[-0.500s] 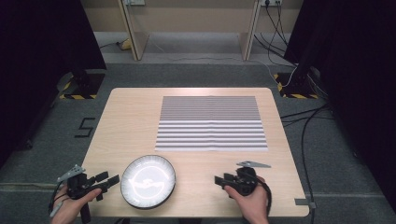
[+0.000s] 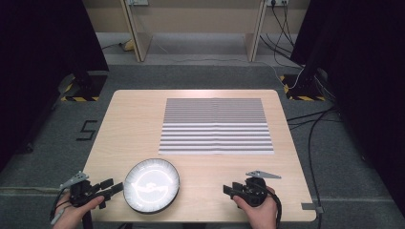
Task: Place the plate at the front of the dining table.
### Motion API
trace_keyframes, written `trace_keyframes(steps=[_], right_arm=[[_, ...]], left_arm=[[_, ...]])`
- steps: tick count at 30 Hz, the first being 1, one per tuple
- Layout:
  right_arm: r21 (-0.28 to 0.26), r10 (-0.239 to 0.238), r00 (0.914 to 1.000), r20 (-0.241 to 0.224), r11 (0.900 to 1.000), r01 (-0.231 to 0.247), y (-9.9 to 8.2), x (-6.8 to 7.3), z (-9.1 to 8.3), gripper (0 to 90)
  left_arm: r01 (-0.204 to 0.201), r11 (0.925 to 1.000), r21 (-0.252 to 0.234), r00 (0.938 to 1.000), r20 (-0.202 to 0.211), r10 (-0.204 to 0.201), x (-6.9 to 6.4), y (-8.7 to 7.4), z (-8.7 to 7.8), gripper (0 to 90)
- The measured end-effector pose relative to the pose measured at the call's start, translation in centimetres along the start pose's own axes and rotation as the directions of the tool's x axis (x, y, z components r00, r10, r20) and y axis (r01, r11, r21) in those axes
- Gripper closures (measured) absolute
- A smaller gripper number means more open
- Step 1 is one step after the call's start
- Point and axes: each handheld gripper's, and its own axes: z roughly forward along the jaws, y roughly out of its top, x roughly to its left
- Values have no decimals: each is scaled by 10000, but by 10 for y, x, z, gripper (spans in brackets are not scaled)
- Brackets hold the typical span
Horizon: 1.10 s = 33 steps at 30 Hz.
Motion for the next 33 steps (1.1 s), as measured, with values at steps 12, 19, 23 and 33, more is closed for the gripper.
trace_keyframes(steps=[12,19,23,33], right_arm=[[68,-598,9960,-664,9982,604,20,31,29,545],[249,-883,9925,-849,9956,907,31,46,43,594],[471,-1127,9884,-1021,9919,1179,35,59,55,632],[779,-1516,9787,-1386,9835,1634,42,86,80,706]], left_arm=[[-315,9991,293,9995,90,312,-12,14,13,476],[-149,9982,578,9999,-53,152,-11,18,20,530],[-77,9971,762,9999,-94,84,-9,17,23,560],[162,9958,902,9998,-84,-155,-5,17,26,618]])
